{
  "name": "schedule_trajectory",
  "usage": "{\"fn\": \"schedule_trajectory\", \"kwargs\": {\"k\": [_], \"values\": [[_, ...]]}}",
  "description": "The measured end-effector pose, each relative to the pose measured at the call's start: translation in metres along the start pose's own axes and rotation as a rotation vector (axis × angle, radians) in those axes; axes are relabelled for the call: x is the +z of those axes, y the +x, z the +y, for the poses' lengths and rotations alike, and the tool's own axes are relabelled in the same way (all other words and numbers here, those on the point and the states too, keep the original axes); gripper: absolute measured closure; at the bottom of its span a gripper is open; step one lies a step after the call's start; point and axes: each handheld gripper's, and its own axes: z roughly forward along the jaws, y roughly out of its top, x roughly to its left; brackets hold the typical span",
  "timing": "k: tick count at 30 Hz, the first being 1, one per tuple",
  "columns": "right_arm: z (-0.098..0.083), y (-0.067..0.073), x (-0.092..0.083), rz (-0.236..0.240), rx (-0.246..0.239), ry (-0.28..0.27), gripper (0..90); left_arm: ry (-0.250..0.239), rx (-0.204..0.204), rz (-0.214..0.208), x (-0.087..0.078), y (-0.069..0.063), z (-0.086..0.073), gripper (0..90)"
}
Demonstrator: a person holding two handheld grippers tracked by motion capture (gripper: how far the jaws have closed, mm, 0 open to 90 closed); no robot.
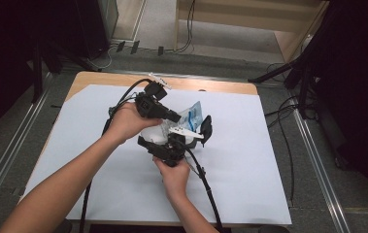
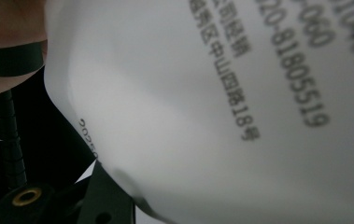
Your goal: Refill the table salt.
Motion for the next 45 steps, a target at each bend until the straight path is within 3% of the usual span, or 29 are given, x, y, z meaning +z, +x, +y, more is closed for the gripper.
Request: {"fn": "schedule_trajectory", "kwargs": {"k": [29,45], "values": [[-0.0002,-0.0020,0.0003,-0.001,-0.016,0.010,57.5,0.000,0.000,0.005,0.0001,0.0005,-0.0005,89.8],[0.0008,-0.0025,0.0002,0.016,0.006,-0.003,57.3,0.000,0.000,0.006,0.0000,-0.0009,0.0017,89.6]]}}
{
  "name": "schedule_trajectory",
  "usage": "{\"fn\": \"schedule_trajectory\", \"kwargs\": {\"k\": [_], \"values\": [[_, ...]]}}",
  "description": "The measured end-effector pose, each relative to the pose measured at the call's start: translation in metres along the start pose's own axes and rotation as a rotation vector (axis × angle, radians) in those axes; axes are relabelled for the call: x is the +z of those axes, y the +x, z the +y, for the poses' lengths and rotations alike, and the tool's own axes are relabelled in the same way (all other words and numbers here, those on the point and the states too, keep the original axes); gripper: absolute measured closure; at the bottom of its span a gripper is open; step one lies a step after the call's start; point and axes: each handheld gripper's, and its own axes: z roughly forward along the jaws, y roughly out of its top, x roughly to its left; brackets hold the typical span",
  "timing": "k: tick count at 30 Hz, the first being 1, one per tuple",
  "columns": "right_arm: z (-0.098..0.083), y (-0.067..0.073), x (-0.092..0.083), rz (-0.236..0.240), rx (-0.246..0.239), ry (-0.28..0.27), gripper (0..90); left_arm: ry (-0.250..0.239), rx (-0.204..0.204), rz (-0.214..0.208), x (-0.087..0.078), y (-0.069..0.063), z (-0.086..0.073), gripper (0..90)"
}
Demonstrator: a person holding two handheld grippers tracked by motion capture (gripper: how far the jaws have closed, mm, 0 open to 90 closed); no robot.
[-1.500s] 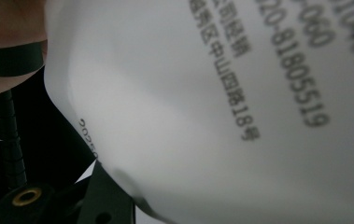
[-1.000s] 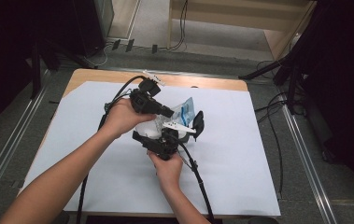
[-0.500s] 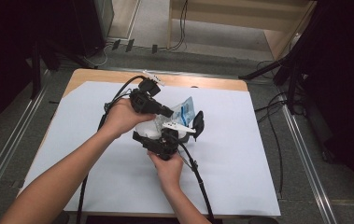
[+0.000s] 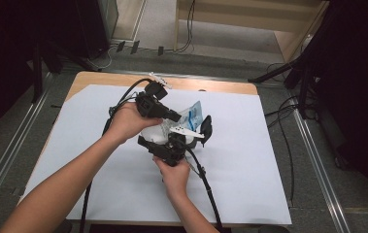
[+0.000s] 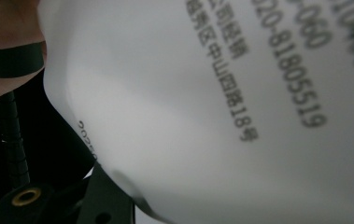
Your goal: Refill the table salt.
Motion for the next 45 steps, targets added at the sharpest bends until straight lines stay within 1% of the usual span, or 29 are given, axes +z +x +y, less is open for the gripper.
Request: {"fn": "schedule_trajectory", "kwargs": {"k": [4,8,9,13,15,19,24,32,37,39,40,43,45], "values": [[0.0002,0.0002,-0.0004,-0.006,0.015,-0.001,57.5,0.000,0.003,-0.004,0.0008,-0.0010,0.0010,88.4],[0.0008,0.0006,-0.0014,-0.007,0.018,-0.005,57.7,-0.005,0.001,-0.006,0.0000,-0.0010,0.0004,88.0],[0.0008,0.0003,-0.0014,-0.007,0.013,-0.010,57.7,-0.005,0.000,-0.008,-0.0003,-0.0009,0.0002,87.8],[0.0005,0.0008,-0.0010,0.007,0.033,-0.006,57.8,-0.001,0.000,-0.010,-0.0015,0.0004,-0.0014,86.7],[0.0004,0.0007,-0.0009,0.007,0.037,-0.007,57.8,-0.003,-0.005,-0.012,-0.0019,0.0006,-0.0021,86.8],[0.0005,0.0011,-0.0003,0.009,0.035,-0.016,57.8,-0.003,-0.003,-0.005,-0.0020,0.0003,-0.0020,89.2],[0.0005,0.0000,-0.0004,0.012,0.036,-0.007,57.5,0.002,-0.001,0.011,-0.0010,0.0000,-0.0016,90.0],[0.0007,-0.0011,-0.0005,-0.007,0.006,-0.002,56.2,0.004,-0.001,0.013,0.0005,-0.0003,-0.0010,90.0],[0.0009,-0.0011,-0.0002,-0.003,0.001,-0.001,55.8,0.002,-0.002,0.014,0.0004,-0.0001,-0.0008,90.0],[0.0011,-0.0009,-0.0002,0.002,0.002,0.000,56.0,0.002,-0.002,0.012,0.0003,-0.0001,-0.0008,90.0],[0.0012,-0.0004,-0.0005,0.003,0.010,0.004,56.2,0.004,-0.002,0.012,0.0002,-0.0002,-0.0006,90.0],[0.0016,0.0001,-0.0008,0.014,0.026,-0.003,56.8,-0.006,-0.005,0.012,0.0003,-0.0012,-0.0002,90.0],[0.0019,0.0002,-0.0009,0.014,0.028,-0.008,56.9,-0.008,-0.004,0.009,-0.0001,-0.0016,0.0001,90.0]]}}
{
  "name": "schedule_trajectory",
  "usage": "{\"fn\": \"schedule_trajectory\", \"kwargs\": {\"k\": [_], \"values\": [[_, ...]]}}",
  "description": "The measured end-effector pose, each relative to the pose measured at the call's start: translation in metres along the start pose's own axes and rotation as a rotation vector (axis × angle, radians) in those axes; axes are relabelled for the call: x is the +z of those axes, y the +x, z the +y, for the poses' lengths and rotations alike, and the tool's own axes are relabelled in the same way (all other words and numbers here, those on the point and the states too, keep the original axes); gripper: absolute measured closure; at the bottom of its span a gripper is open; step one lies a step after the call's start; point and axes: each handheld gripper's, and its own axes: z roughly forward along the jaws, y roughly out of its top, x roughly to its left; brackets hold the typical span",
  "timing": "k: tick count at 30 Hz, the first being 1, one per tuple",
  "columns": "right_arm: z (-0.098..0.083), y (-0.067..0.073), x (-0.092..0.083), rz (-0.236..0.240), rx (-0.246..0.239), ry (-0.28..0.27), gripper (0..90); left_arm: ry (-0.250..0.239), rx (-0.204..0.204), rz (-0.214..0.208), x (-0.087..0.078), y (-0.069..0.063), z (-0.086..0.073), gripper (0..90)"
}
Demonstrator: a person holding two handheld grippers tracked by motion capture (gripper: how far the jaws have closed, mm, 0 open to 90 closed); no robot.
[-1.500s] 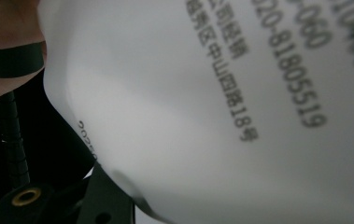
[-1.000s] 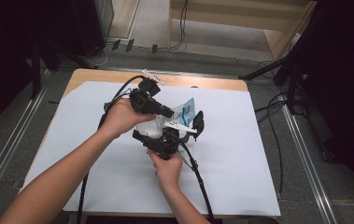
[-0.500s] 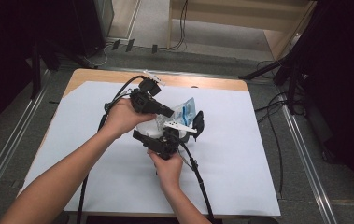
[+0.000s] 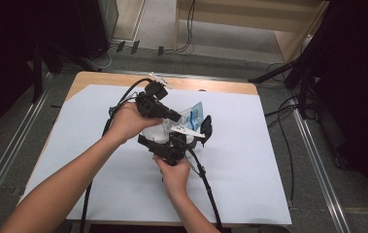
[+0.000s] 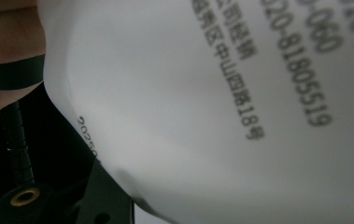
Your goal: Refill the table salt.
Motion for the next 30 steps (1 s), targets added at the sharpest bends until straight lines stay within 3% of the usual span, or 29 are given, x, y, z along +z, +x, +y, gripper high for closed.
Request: {"fn": "schedule_trajectory", "kwargs": {"k": [30], "values": [[0.0011,-0.0014,-0.0004,-0.004,0.002,0.006,57.6,0.006,0.011,0.008,-0.0003,-0.0020,0.0010,90.0]]}}
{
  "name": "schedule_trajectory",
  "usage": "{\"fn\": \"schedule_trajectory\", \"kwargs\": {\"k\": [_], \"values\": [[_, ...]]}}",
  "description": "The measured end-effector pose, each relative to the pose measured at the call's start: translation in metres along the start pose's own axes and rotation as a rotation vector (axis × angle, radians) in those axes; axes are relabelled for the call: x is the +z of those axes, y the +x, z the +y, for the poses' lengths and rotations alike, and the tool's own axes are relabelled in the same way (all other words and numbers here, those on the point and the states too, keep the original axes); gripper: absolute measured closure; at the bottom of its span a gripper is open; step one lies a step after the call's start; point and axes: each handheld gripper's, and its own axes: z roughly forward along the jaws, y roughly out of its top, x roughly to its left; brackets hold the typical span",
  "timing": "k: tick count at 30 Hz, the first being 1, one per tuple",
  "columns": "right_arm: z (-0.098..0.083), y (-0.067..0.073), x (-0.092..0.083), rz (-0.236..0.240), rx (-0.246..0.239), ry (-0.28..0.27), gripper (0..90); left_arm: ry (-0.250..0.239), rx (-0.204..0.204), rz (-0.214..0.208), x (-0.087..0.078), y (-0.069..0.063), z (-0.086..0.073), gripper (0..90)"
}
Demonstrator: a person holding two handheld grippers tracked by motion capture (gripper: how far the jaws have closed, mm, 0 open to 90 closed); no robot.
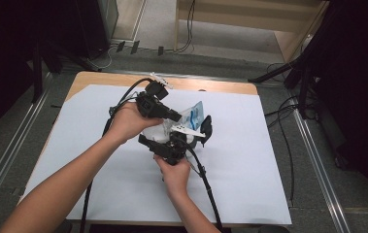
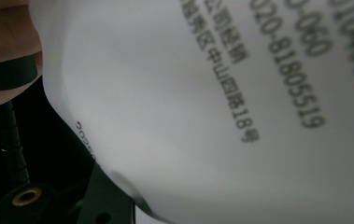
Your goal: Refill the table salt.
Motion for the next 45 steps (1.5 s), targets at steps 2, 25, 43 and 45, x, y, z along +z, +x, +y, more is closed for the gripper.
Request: {"fn": "schedule_trajectory", "kwargs": {"k": [2,25,43,45], "values": [[-0.0001,-0.0001,-0.0001,-0.002,0.001,0.003,57.6,0.005,0.000,0.003,0.0001,0.0004,-0.0001,90.0],[0.0002,-0.0012,-0.0003,0.015,0.017,-0.004,57.3,0.001,-0.001,0.009,0.0014,0.0000,0.0010,90.0],[-0.0002,-0.0009,0.0001,0.021,0.029,-0.004,56.8,0.023,-0.002,0.011,0.0026,-0.0005,0.0033,90.0],[-0.0004,-0.0006,0.0003,0.021,0.030,-0.005,56.6,0.028,0.000,0.009,0.0028,-0.0006,0.0039,90.0]]}}
